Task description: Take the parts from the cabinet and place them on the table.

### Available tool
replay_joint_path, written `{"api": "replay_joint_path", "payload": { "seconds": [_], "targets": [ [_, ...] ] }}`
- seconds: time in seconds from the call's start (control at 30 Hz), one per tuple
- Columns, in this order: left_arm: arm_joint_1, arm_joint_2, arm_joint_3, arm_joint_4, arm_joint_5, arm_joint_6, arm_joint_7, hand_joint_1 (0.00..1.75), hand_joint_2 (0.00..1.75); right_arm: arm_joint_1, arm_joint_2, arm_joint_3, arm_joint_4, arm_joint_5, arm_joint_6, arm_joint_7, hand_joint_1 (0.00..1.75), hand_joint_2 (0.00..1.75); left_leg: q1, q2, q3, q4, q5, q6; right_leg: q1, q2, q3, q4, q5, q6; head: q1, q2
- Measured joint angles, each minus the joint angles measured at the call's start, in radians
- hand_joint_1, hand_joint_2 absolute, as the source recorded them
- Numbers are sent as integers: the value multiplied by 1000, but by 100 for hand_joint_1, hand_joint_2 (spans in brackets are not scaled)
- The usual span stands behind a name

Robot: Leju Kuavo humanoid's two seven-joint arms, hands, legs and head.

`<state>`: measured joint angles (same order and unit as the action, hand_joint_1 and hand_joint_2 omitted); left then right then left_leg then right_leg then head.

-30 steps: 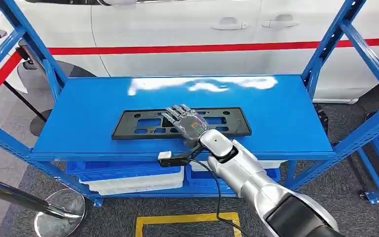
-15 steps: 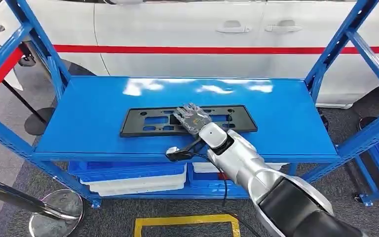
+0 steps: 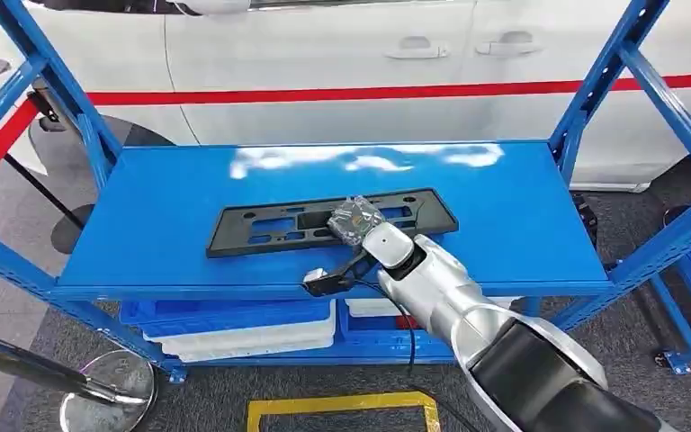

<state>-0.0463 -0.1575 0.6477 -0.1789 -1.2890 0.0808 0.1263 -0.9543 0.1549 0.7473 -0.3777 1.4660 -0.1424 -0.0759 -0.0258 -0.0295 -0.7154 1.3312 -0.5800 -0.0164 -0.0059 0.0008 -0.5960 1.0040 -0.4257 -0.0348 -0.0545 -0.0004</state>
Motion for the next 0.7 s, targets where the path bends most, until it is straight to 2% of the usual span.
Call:
{"api": "replay_joint_path", "payload": {
  "seconds": [0.03, 0.07, 0.13, 0.17, 0.2, 0.3, 0.33, 0.37, 0.4, 0.43, 0.47, 0.5, 0.53, 0.57, 0.63, 0.67, 0.7],
  "targets": [
    [0, 0, 0, 0, 0, 4, 3, 0, 0, 2, 0, 0, 0, -4, -14, -1, 175, 175, 1, 0, 11, -27, 25, -1, 0, 1, 2, 1, -1, 1, 0, 0],
    [1, 0, 0, 0, -2, 6, 6, 0, 0, 3, 0, 0, 0, -7, -24, -1, 175, 175, 4, 1, 43, -99, 70, -3, -2, 2, 4, 3, -4, 3, 0, 0],
    [7, 0, 0, 0, -8, 7, 10, 0, 0, 2, 0, 0, -1, -10, -32, -3, 175, 175, 12, 6, 121, -280, 157, -11, -4, 6, 5, 13, -12, 12, 0, 0],
    [9, -2, 0, 1, -10, 10, 8, 0, 0, 2, 0, -1, -1, -17, -44, -6, 175, 175, 9, 7, 135, -303, 139, -10, 3, 8, -2, 21, -16, 18, 0, 0],
    [9, -2, 0, 1, -11, 17, 5, 0, 0, 4, 0, -4, -2, -29, -61, -13, 175, 175, 9, 3, 132, -310, 141, 19, 5, 9, -11, 25, -14, 20, 0, 0],
    [17, -4, 0, 1, -19, 50, -27, 0, 0, 16, 0, -33, -30, -93, -148, -64, 175, 175, 8, 3, 126, -312, 145, 37, 6, 10, -16, 27, -14, 29, 0, 0],
    [20, -6, 0, 1, -22, 62, -37, 0, 0, 20, 0, -46, -54, -114, -170, -81, 175, 175, 12, 6, 127, -317, 147, 45, 2, 9, -20, 41, -25, 38, 0, 0],
    [23, -6, 0, 1, -23, 70, -43, 0, 0, 19, 0, -57, -73, -124, -177, -87, 175, 175, 12, 7, 127, -317, 147, 52, 1, 6, -39, 79, -53, 44, 0, 0],
    [24, -6, 0, 1, -23, 73, -46, 0, 0, 19, 0, -68, -91, -128, -179, -90, 175, 175, 12, 8, 126, -317, 147, 54, 0, 4, -69, 144, -89, 48, 0, 0],
    [25, -6, 0, 1, -24, 76, -47, 0, 0, 20, 0, -75, -105, -132, -178, -92, 175, 175, 12, 8, 126, -317, 146, 56, -1, 4, -112, 236, -129, 52, 0, 0],
    [25, -6, 0, 1, -24, 76, -48, 0, 0, 23, -1, -79, -110, -133, -178, -93, 175, 175, 12, 7, 126, -317, 146, 57, -1, 4, -150, 312, -153, 53, 0, 0],
    [25, -6, 0, 1, -24, 77, -48, 0, 0, 29, -2, -82, -118, -133, -178, -93, 175, 175, 12, 5, 126, -316, 145, 57, -1, 4, -172, 349, -154, 52, 0, 0],
    [25, -6, 0, 1, -24, 79, -48, 0, 0, 34, -3, -87, -125, -133, -178, -93, 175, 175, 12, 4, 126, -316, 145, 57, 0, 4, -169, 334, -132, 50, 0, 0],
    [25, -6, 0, 1, -24, 79, -48, 0, 175, 36, -4, -91, -131, -134, -178, -93, 175, 175, 11, 3, 127, -315, 144, 55, 0, 4, -146, 277, -92, 46, 0, 0],
    [21, -10, 0, 1, -24, 80, -48, 0, 175, 35, -5, -94, -145, -135, -177, -93, 175, 175, 10, 3, 129, -314, 142, 53, 4, 5, -68, 104, -2, 32, 0, 0],
    [18, -13, 0, 1, -29, 84, -49, 0, 175, 33, -5, -96, -150, -145, -182, -99, 175, 175, 8, 3, 127, -314, 140, 51, 10, 7, -45, 48, 6, 25, 0, 0],
    [17, -13, 0, 1, -37, 94, -53, 0, 175, 33, -5, -101, -159, -165, -193, -117, 175, 175, 3, 0, 123, -309, 138, 46, 12, 7, -36, 24, -2, 22, 0, 0]
  ]
}}
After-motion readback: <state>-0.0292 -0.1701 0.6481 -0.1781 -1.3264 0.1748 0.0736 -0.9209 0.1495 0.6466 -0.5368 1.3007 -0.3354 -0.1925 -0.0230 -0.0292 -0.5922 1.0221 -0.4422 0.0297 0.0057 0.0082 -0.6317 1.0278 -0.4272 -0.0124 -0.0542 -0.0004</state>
